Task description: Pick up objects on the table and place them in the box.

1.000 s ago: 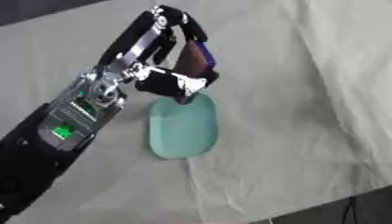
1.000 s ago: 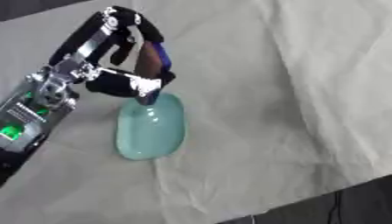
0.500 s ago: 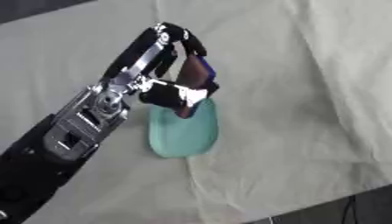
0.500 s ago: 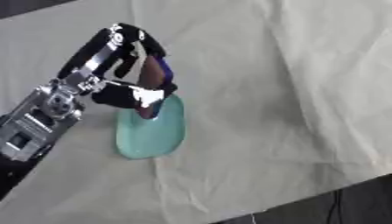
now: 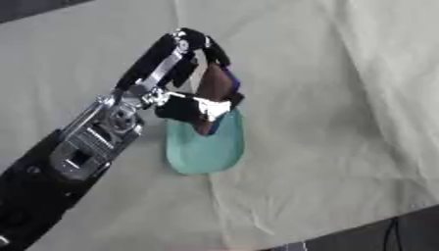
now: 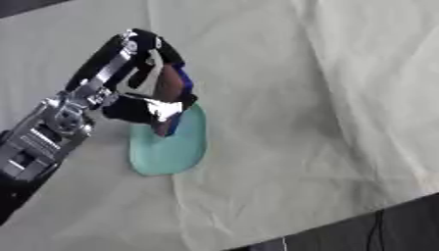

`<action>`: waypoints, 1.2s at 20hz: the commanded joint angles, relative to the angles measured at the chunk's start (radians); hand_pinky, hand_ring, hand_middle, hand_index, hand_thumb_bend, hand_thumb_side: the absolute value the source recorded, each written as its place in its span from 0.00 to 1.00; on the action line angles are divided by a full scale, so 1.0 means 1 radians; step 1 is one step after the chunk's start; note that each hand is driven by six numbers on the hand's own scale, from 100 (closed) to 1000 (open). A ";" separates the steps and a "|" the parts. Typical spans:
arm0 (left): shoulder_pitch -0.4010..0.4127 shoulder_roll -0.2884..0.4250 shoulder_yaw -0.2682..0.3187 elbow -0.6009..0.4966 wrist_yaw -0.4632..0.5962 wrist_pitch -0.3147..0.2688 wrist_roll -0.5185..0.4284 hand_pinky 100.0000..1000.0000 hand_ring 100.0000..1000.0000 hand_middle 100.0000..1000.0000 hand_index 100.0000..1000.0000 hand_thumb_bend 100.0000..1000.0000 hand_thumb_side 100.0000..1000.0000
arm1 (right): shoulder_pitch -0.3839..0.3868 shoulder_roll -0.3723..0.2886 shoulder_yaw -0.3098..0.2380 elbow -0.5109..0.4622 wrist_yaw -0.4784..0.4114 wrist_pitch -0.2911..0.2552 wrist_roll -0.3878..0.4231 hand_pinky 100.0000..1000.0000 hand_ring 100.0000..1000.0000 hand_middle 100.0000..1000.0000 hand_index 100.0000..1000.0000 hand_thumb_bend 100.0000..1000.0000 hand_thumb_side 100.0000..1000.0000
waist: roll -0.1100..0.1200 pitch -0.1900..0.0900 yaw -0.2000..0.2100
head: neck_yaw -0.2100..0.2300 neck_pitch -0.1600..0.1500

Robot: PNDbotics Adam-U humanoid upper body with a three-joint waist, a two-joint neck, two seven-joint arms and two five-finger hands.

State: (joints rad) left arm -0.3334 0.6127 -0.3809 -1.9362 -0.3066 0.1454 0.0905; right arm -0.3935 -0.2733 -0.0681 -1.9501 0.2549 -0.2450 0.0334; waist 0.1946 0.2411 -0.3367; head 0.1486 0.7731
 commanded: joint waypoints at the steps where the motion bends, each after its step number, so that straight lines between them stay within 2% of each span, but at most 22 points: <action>1: 0.000 0.003 0.004 0.005 -0.023 -0.011 -0.002 0.00 0.00 0.00 0.07 0.00 0.15 | -0.015 -0.016 -0.006 -0.021 -0.005 0.000 -0.001 0.33 0.56 0.83 0.82 0.00 0.42 | -0.006 -0.011 -0.001 | -0.011 -0.004; 4: 0.006 0.000 0.000 0.018 -0.034 -0.018 -0.003 0.00 0.00 0.00 0.08 0.00 0.16 | -0.016 -0.018 -0.006 -0.021 -0.006 -0.001 -0.002 0.33 0.56 0.83 0.82 0.00 0.42 | -0.004 -0.009 -0.001 | -0.011 -0.003; 6: 0.011 0.001 -0.007 0.028 -0.047 -0.025 -0.023 0.00 0.00 0.00 0.14 0.00 0.09 | -0.016 -0.019 -0.005 -0.021 -0.007 -0.001 -0.001 0.33 0.56 0.83 0.82 0.00 0.42 | -0.003 -0.008 -0.002 | -0.010 -0.003; 7: 0.013 0.002 -0.012 0.034 -0.060 -0.030 -0.048 0.00 0.06 0.09 0.23 0.00 0.09 | -0.017 -0.019 -0.005 -0.022 -0.007 -0.001 -0.001 0.33 0.56 0.83 0.82 0.00 0.42 | -0.002 -0.007 -0.002 | -0.010 -0.003; 8: 0.017 0.004 -0.023 0.045 -0.081 -0.035 -0.101 0.00 0.24 0.25 0.39 0.00 0.10 | -0.017 -0.019 -0.005 -0.022 -0.007 -0.001 -0.001 0.33 0.56 0.83 0.82 0.00 0.42 | -0.001 -0.007 -0.003 | -0.009 -0.003; 9: 0.019 0.004 -0.030 0.055 -0.104 -0.041 -0.167 0.01 0.37 0.38 0.52 0.00 0.11 | -0.017 -0.019 -0.005 -0.022 -0.007 -0.001 -0.001 0.33 0.56 0.83 0.82 0.00 0.42 | -0.001 -0.007 -0.003 | -0.009 -0.003; 11: 0.019 0.004 -0.035 0.070 -0.155 -0.052 -0.308 0.23 0.51 0.53 0.69 0.00 0.14 | -0.016 -0.019 -0.005 -0.022 -0.008 -0.001 0.000 0.33 0.56 0.83 0.82 0.00 0.42 | -0.001 -0.008 -0.002 | -0.010 -0.003; 12: 0.020 0.002 -0.035 0.074 -0.176 -0.058 -0.370 0.33 0.58 0.61 0.75 0.00 0.31 | -0.017 -0.019 -0.005 -0.023 -0.008 -0.001 0.000 0.33 0.56 0.83 0.82 0.00 0.42 | 0.000 -0.007 -0.003 | -0.010 -0.003; 14: 0.019 0.000 -0.031 0.075 -0.205 -0.075 -0.475 0.55 0.74 0.75 0.87 0.00 0.56 | -0.016 -0.019 -0.005 -0.023 -0.008 0.000 0.000 0.33 0.56 0.83 0.82 0.00 0.42 | 0.000 -0.007 -0.002 | -0.010 -0.003; 15: 0.017 -0.001 -0.026 0.074 -0.216 -0.083 -0.518 0.55 0.74 0.75 0.87 0.00 0.56 | -0.016 -0.020 -0.005 -0.023 -0.008 0.000 0.000 0.33 0.56 0.83 0.82 0.00 0.42 | 0.000 -0.007 -0.002 | -0.010 -0.003; 16: 0.017 -0.001 -0.023 0.072 -0.222 -0.091 -0.554 0.70 0.84 0.84 0.95 0.00 0.81 | -0.016 -0.020 -0.005 -0.023 -0.008 0.000 0.000 0.33 0.56 0.83 0.82 0.00 0.42 | 0.000 -0.007 -0.002 | -0.009 -0.003; 18: 0.015 -0.001 -0.017 0.067 -0.227 -0.105 -0.607 0.84 0.93 0.93 1.00 0.00 1.00 | -0.016 -0.020 -0.005 -0.023 -0.009 0.000 0.001 0.33 0.56 0.83 0.82 0.00 0.42 | 0.000 -0.007 -0.001 | -0.010 -0.003; 19: 0.015 0.000 -0.013 0.066 -0.226 -0.109 -0.623 0.84 0.93 0.93 1.00 0.00 1.00 | -0.015 -0.020 -0.005 -0.023 -0.009 0.000 0.001 0.33 0.56 0.83 0.82 0.00 0.42 | 0.000 -0.007 -0.001 | -0.010 -0.003; 20: 0.014 -0.001 -0.009 0.063 -0.224 -0.111 -0.633 0.93 1.00 0.98 1.00 0.00 1.00 | -0.015 -0.020 -0.005 -0.023 -0.009 0.000 0.001 0.33 0.56 0.83 0.82 0.00 0.42 | 0.000 -0.008 0.000 | -0.011 -0.003; 21: 0.014 0.000 -0.005 0.061 -0.222 -0.111 -0.636 0.95 1.00 0.99 1.00 0.00 1.00 | -0.015 -0.020 -0.005 -0.023 -0.009 0.000 0.001 0.33 0.56 0.83 0.82 0.00 0.42 | -0.001 -0.008 0.000 | -0.012 -0.003; 24: 0.013 0.001 0.001 0.058 -0.219 -0.105 -0.629 0.93 0.99 0.98 1.00 0.00 1.00 | -0.015 -0.019 -0.005 -0.022 -0.008 0.000 0.002 0.33 0.56 0.83 0.82 0.00 0.42 | -0.003 -0.009 0.001 | -0.011 -0.004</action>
State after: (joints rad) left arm -0.3141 0.6020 -0.3924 -1.8648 -0.5268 0.0392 -0.5347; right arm -0.3944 -0.2744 -0.0682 -1.9502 0.2480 -0.2448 0.0337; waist 0.2010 0.2469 -0.3370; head 0.1486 0.7734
